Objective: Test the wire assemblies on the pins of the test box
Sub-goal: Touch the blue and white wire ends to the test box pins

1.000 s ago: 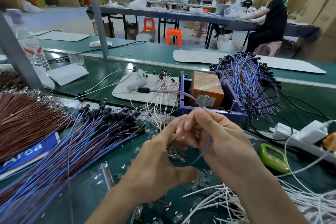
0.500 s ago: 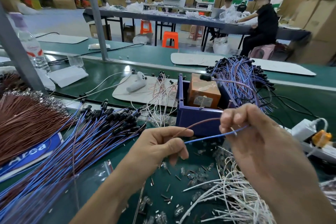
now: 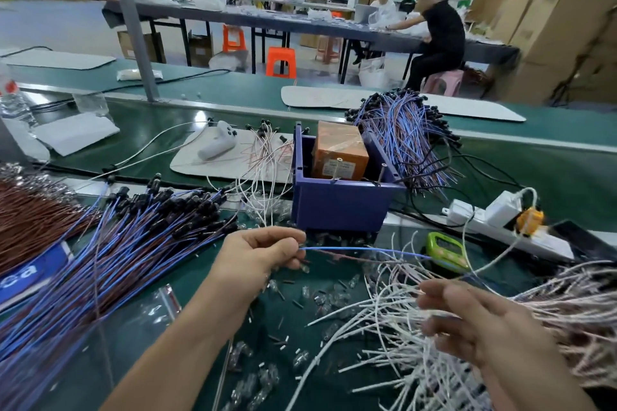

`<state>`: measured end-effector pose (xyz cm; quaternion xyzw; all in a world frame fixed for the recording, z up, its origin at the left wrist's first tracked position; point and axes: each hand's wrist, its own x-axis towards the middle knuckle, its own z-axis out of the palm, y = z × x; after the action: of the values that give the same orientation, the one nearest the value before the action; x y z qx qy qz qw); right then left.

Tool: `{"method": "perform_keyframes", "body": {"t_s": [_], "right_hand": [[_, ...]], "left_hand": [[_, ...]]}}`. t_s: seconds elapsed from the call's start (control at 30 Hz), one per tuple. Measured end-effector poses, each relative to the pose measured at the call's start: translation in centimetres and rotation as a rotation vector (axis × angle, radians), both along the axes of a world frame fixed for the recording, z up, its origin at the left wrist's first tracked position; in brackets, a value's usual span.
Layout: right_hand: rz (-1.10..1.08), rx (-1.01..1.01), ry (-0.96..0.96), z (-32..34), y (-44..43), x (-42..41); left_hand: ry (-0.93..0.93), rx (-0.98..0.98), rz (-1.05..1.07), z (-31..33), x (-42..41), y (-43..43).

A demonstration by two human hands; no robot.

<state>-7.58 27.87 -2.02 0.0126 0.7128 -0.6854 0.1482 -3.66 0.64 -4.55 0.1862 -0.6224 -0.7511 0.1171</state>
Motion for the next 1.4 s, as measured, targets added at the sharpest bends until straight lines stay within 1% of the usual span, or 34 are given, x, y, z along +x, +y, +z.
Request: {"method": "perform_keyframes", "body": {"t_s": [0.07,0.13,0.17,0.2,0.27,0.33,0.43,0.47,0.53,0.57,0.67,0.7,0.73,0.77,0.83,0.93,1.0,1.1,1.17,1.27,1.33,1.4], "right_hand": [[0.061,0.204,0.075,0.1,0.5,0.1],[0.131,0.368,0.236,0.7,0.1,0.2],[0.153,0.413,0.336,1.3,-0.5,0.2],[0.155,0.428,0.439,1.8,-1.3,0.0],[0.153,0.386,0.598,2.4,-3.8,-0.7],[0.225,0.426,0.677,2.1,-6.8,-1.8],[0.420,0.556,0.620,0.3,-10.6,-2.7],[0.445,0.552,0.613,-0.5,-11.5,-2.8],[0.430,0.475,0.600,-1.8,-12.7,-2.5],[0.410,0.424,0.591,-2.2,-13.1,-2.5],[0.391,0.270,0.520,-3.0,-13.5,-2.4],[0.392,0.203,0.480,-3.2,-13.4,-2.4],[0.395,0.152,0.447,-3.4,-13.3,-2.4],[0.399,0.124,0.424,-3.5,-13.3,-2.4],[0.422,0.115,0.384,-3.7,-13.3,-2.4],[0.455,0.129,0.339,-3.4,-13.3,-2.2],[0.452,0.278,0.430,-2.9,-12.9,-2.1],[0.355,0.504,0.605,-1.3,-10.8,-2.4],[0.311,0.657,0.647,0.2,-8.5,-2.7],[0.336,0.972,0.585,2.2,-4.1,-2.7],[0.355,1.186,0.487,3.0,-1.3,-2.3],[0.374,1.329,0.386,3.4,0.6,-1.6]], "left_hand": [[-0.016,-0.063,0.039,-0.1,-0.2,-0.2],[-0.006,-0.178,0.081,-0.3,-0.2,-0.3],[0.005,-0.235,0.105,-0.3,-0.2,-0.3],[0.018,-0.289,0.126,-0.3,-0.2,-0.3],[0.056,-0.369,0.155,-0.4,-0.2,-0.2],[0.089,-0.401,0.168,-0.2,0.0,-0.1],[0.107,-0.373,0.163,-0.1,0.2,-0.3],[0.112,-0.335,0.157,0.0,0.3,-0.4],[0.125,-0.241,0.165,0.1,0.3,-0.4],[0.138,-0.168,0.176,0.2,0.2,-0.4],[0.180,0.225,0.125,0.1,0.0,-0.3],[0.181,0.310,0.091,-0.1,0.0,-0.3],[0.167,0.327,0.061,-0.2,-0.1,-0.1],[0.149,0.303,0.035,-0.3,-0.2,0.0],[0.120,0.235,0.015,-0.4,-0.3,0.3],[0.103,0.206,0.043,-0.5,-0.5,0.1],[0.087,0.193,0.070,-0.5,-0.4,0.1],[0.069,0.198,0.117,-0.5,-0.3,0.1],[0.058,0.182,0.151,-0.5,-0.4,0.1],[0.065,0.142,0.175,-0.3,-0.4,0.4],[0.072,0.102,0.203,-0.4,-0.5,0.6],[0.076,0.061,0.223,-0.5,-0.6,0.8]]}}
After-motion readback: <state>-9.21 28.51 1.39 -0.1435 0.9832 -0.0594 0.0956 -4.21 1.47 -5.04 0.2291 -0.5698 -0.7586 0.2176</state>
